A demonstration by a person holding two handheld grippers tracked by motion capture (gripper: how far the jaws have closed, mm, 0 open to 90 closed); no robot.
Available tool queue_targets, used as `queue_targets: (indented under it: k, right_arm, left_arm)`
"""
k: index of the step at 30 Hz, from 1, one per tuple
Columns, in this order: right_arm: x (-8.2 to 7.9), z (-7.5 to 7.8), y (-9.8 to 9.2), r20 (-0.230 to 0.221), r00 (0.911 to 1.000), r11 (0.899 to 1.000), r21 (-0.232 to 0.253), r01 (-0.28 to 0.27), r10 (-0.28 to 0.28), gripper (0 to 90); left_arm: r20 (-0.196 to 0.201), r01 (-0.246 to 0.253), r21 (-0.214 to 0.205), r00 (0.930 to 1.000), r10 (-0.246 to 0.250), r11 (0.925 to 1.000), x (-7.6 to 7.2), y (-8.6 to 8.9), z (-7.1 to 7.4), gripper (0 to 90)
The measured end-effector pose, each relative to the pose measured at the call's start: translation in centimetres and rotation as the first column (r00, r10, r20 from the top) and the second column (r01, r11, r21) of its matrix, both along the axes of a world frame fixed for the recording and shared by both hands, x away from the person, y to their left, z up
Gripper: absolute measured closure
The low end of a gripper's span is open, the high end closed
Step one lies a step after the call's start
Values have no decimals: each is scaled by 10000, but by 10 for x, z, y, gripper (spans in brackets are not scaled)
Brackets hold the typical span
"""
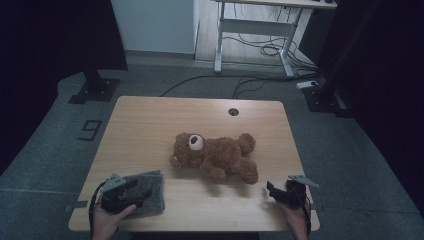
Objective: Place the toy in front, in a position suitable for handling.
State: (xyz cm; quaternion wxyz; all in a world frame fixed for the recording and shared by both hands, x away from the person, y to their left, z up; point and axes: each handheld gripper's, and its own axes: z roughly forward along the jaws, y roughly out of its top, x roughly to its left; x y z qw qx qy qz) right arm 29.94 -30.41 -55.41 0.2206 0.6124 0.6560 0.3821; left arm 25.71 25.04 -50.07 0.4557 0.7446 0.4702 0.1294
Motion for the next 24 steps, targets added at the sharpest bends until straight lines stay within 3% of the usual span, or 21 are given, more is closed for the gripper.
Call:
queue_targets:
  k: [7,12,19,24]
  right_arm:
    - [-7,5,0,573,9983,10000,-75,-50,55,161]
    - [-14,17,6,1283,9908,9983,-433,-388,441,175]
    - [-14,28,14,1688,9818,9958,-409,-815,873,170]
    - [-7,41,21,1949,9736,9928,-56,-1197,1185,166]
  left_arm:
    - [41,48,-119,10000,-48,9999,2,-3,1,256]
    - [224,-4,-231,9997,9,9997,2,-6,2,255]
    - [297,-37,-208,9995,43,9998,4,-8,3,259]
    - [442,-138,-410,9989,156,9991,14,-14,11,262]
